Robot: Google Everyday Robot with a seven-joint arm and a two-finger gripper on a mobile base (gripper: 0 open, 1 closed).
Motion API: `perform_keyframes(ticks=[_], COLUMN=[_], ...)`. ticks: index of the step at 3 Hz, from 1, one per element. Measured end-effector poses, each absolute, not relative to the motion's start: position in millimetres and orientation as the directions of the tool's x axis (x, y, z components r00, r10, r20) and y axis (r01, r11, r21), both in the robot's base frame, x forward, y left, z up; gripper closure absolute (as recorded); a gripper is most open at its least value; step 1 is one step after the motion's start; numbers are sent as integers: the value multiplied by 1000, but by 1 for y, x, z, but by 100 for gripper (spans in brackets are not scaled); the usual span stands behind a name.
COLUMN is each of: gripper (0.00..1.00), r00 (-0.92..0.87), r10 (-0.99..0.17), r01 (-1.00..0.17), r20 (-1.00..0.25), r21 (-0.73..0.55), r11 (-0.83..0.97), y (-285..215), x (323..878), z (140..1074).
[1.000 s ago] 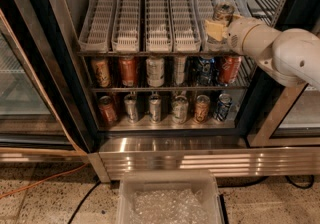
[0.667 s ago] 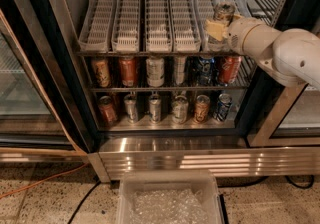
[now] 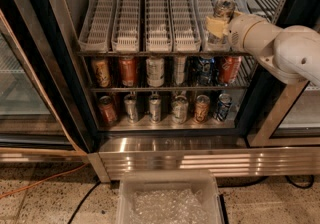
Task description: Pick redbull can from top shelf of fridge
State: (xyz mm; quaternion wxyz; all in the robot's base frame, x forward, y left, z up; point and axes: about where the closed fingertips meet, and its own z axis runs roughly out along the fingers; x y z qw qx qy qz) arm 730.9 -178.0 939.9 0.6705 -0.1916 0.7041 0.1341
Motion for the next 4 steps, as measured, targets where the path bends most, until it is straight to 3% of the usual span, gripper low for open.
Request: perform_keyframes(ticks=[4], gripper=[100], r00=[75], r10=[-58], r01=[-492], r20=[-996], r21=[-87], r11=[866], y=[-174], x=[719], z=[996])
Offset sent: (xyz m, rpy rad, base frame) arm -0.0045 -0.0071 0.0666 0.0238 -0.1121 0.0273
